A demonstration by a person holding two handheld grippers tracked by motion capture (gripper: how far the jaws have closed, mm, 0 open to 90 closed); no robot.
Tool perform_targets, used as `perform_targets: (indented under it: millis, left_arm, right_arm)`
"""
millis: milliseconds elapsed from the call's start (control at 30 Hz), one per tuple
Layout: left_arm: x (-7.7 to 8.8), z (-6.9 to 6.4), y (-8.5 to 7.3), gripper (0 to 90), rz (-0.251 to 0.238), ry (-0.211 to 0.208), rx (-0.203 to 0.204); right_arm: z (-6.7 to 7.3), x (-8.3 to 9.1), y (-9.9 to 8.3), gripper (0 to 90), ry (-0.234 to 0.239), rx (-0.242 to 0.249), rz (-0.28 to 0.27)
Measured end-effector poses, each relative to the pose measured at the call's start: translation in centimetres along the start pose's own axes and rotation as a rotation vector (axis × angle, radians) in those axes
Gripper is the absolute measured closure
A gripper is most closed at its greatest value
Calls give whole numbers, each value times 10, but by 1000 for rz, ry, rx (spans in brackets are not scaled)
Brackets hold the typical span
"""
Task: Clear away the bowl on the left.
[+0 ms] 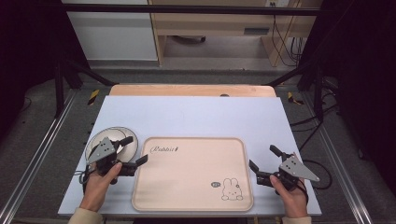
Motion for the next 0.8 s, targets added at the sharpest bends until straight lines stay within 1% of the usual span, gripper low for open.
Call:
perform_targets:
  millis: [100,200,267,300,400,433,467,500,533,600,667,700,733,767,800]
  left_arm:
    - [5,6,4,45,-6,16,8]
    - [11,13,10,45,7,48,-5]
    - [14,18,14,45,14,65,-4]
    - [16,20,16,45,19,75,-8]
    - [19,29,24,49,44,106,-22]
    - [20,35,28,49,57,115,-30]
    - [20,35,28,49,57,115,-30]
    - [18,43,29,48,61,138,-26]
    - [18,43,29,48,61,138,-26]
    - [15,53,28,48,62,166,-14]
    - [11,61,26,49,77,175,-15]
    - [10,66,25,49,88,186,-20]
    - [10,69,24,51,97,193,-13]
    - [12,75,22,53,100,205,3]
    - [12,75,22,53,100,205,3]
  right_arm:
    - [-1,-1,0,54,-2,-9,-8]
    - [-1,-1,0,54,-8,-6,-5]
    - [0,-1,0,55,-7,-7,-7]
    - [1,0,0,54,-3,-7,-14]
    - [0,0,0,55,-4,-12,-12]
    - [-1,0,-1,54,-7,-10,-10]
    - [-1,0,-1,54,-7,-10,-10]
    - [-1,1,-1,55,-9,-8,-6]
    - [-1,1,-1,55,-9,-8,-6]
    - [-2,0,-1,54,-11,-6,-6]
    - [0,-1,-1,55,-14,-6,0]
    - [0,-1,-1,55,-14,-6,0]
    - [1,-1,-1,54,-12,-1,0]
    - [3,-1,-1,54,-13,2,4]
    - [3,-1,-1,54,-13,2,4]
Point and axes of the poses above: each handheld gripper's, and its own axes: x roughly backward along the jaws, y roughly out of its top, z roughly to its left, the point moved 3 cm from there along -x, roughly forward along the jaws, and after that the axes turned 12 degrees about -x, right-handed, at the moved point
